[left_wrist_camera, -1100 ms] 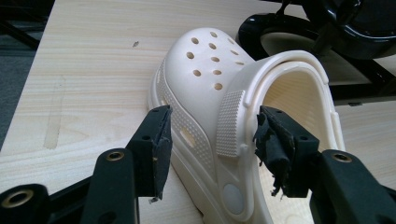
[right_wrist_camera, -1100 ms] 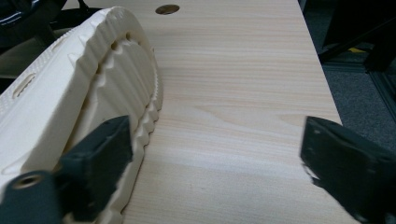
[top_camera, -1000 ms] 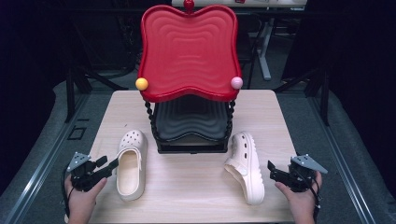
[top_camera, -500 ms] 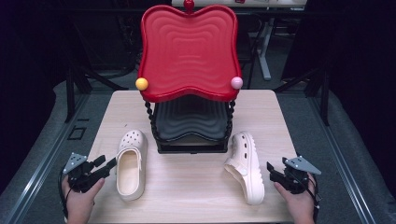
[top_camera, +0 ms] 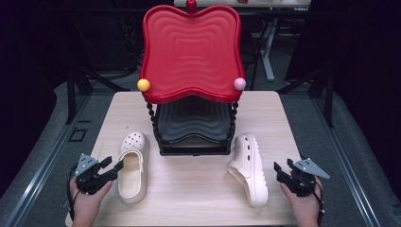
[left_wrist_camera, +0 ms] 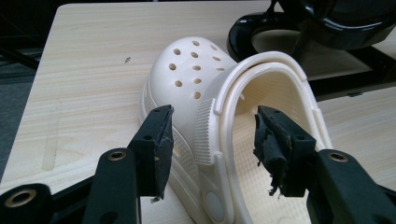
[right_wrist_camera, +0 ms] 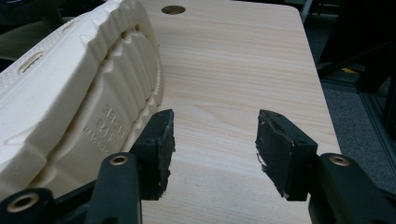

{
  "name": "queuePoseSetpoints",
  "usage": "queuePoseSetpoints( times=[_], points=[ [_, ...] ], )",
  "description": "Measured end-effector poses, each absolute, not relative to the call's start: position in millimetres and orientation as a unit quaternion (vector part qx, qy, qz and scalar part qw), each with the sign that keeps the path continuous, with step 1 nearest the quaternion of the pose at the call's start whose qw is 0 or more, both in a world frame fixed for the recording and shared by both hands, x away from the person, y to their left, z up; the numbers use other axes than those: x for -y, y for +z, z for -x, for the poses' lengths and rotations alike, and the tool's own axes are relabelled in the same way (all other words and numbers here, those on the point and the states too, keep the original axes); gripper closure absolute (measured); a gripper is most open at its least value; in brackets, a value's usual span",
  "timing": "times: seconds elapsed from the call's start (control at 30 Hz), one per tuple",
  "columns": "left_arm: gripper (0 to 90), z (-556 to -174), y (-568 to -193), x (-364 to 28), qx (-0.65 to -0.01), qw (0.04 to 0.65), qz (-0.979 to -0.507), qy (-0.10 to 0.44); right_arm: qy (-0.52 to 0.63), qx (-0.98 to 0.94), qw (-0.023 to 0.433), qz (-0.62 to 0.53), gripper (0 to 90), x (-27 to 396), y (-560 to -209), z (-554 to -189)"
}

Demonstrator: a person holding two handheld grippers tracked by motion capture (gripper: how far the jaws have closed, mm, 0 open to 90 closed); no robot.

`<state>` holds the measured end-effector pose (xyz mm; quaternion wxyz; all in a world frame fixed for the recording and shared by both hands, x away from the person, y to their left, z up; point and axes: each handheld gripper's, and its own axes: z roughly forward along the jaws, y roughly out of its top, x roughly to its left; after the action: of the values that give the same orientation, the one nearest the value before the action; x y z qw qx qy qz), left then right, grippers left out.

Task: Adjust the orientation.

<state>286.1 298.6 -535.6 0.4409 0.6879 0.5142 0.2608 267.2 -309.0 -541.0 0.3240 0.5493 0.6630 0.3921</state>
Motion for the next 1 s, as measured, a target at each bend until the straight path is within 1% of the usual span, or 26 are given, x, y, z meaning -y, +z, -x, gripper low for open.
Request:
queuePoseSetpoints(
  times=[0.03, 0.1, 0.2, 0.27, 0.37, 0.47, 0.6, 0.73, 1.0],
  points=[
    [47.5, -286, -536, -299, -0.514, 0.441, -0.688, 0.261, 0.392, -0.663, 0.324, -0.549, 46.3, 309, -541, -267],
    [51.9, -289, -537, -296, -0.515, 0.443, -0.687, 0.256, 0.394, -0.659, 0.32, -0.555, 46.9, 312, -541, -267],
    [55.9, -290, -537, -294, -0.517, 0.44, -0.688, 0.256, 0.393, -0.659, 0.318, -0.556, 47.0, 312, -541, -267],
    [58.1, -292, -536, -293, -0.523, 0.432, -0.685, 0.265, 0.396, -0.659, 0.317, -0.556, 47.0, 311, -542, -268],
    [58.6, -294, -537, -292, -0.525, 0.426, -0.684, 0.274, 0.396, -0.66, 0.316, -0.555, 47.1, 311, -542, -268],
    [58.8, -295, -537, -288, -0.513, 0.419, -0.691, 0.289, 0.402, -0.654, 0.314, -0.558, 47.5, 312, -542, -268],
    [59.7, -296, -536, -281, -0.507, 0.413, -0.697, 0.294, 0.405, -0.651, 0.308, -0.564, 47.6, 314, -543, -269],
    [62.2, -299, -537, -276, -0.502, 0.397, -0.705, 0.306, 0.406, -0.649, 0.304, -0.566, 47.6, 314, -544, -269],
    [66.4, -305, -544, -276, -0.508, 0.372, -0.713, 0.308, 0.412, -0.649, 0.301, -0.565, 48.1, 314, -544, -270]
  ],
)
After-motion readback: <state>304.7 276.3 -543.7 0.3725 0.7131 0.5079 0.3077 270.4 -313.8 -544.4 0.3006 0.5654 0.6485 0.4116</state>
